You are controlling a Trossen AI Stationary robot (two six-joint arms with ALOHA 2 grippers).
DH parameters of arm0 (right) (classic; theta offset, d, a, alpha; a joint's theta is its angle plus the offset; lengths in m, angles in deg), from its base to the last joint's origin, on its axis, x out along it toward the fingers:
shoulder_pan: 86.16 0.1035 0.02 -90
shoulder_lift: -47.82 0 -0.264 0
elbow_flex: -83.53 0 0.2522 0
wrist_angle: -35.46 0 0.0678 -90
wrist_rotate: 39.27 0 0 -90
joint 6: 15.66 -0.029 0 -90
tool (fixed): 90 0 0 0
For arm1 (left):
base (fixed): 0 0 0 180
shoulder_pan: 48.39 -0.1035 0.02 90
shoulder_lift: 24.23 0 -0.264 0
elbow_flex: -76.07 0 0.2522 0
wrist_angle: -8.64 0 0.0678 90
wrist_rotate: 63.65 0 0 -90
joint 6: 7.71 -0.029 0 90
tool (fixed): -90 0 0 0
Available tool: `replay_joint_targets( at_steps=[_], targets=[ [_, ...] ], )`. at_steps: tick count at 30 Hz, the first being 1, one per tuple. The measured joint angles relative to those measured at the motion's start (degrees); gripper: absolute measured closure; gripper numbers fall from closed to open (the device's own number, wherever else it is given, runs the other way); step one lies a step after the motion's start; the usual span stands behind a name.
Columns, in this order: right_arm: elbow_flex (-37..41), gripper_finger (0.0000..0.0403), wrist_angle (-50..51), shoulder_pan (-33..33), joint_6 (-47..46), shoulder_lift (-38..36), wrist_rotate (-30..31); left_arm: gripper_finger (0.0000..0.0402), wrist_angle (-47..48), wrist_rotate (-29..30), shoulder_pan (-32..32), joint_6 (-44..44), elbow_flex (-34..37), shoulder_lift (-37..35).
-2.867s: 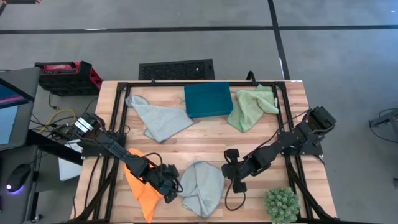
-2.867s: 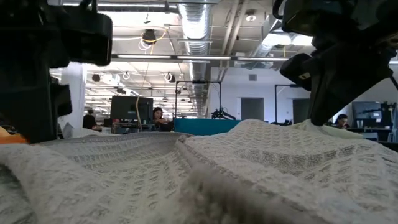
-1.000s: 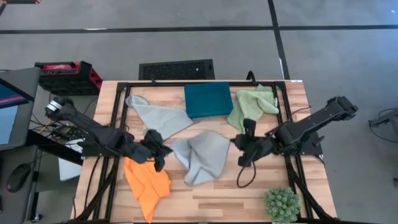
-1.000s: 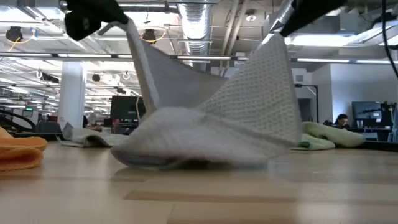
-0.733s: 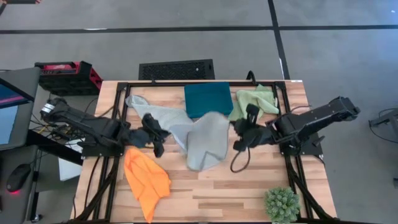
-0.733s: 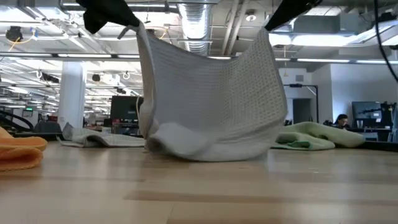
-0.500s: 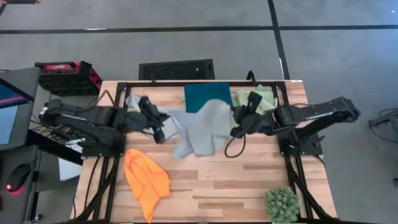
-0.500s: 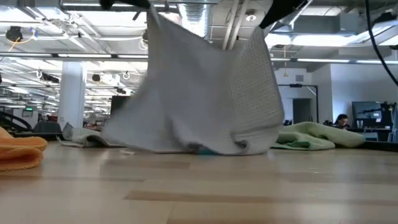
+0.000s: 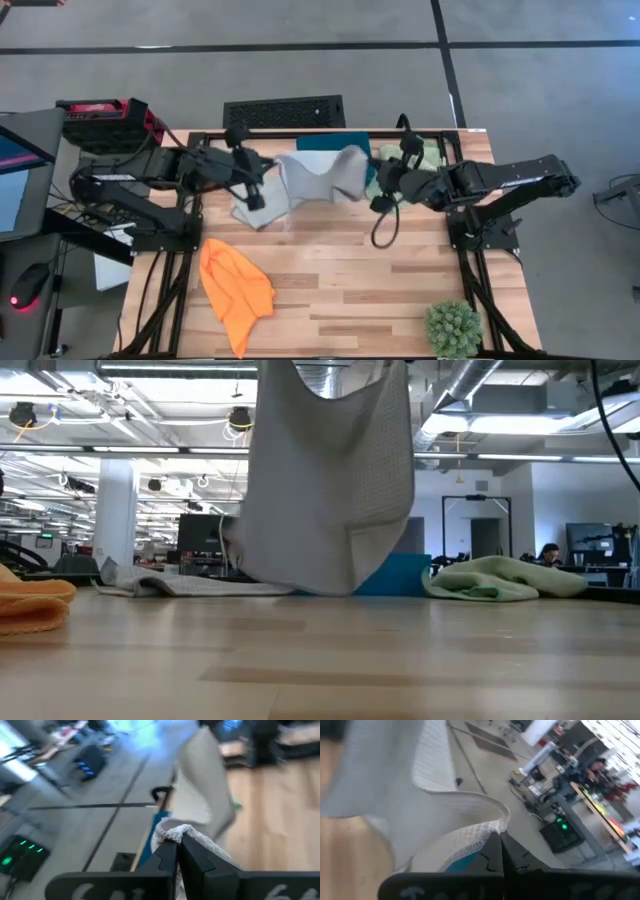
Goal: Fold microfiber towels
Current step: Fold the bottom left gray microfiber cloth
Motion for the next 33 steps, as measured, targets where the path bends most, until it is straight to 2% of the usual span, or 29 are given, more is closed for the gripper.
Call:
replay_joint_targets(
  at_steps=[3,7,13,18,24,27,33],
  targets=[
    [0.00,0.0401,3.15,3.16,-1.75,0.00,-0.11,0.0401,6.63,-1.68,2.80,2.59,-1.14,0.91],
    [-0.02,0.0401,10.30,6.94,-8.04,0.04,-1.31,0.0401,16.91,-3.02,6.67,12.33,-1.04,1.90],
    [0.89,0.0401,18.21,11.49,-18.25,0.04,-7.01,0.0401,25.96,-7.86,11.77,26.07,-0.85,4.94],
    [1.62,0.0401,22.02,14.22,-24.01,0.25,-14.87,0.0401,26.83,-12.44,15.37,31.75,-0.87,9.71],
    [1.46,0.0401,21.39,18.25,-26.22,2.56,-23.28,0.0401,26.48,-17.39,19.66,35.38,-0.87,17.03],
    [1.73,0.0401,22.48,20.63,-28.65,5.05,-27.10,0.0401,24.44,-19.08,21.60,38.12,-0.85,20.00],
    [1.66,0.0401,21.34,25.34,-32.92,11.03,-34.40,0.0401,18.13,-26.61,25.71,44.73,-0.83,24.96]
  ],
)
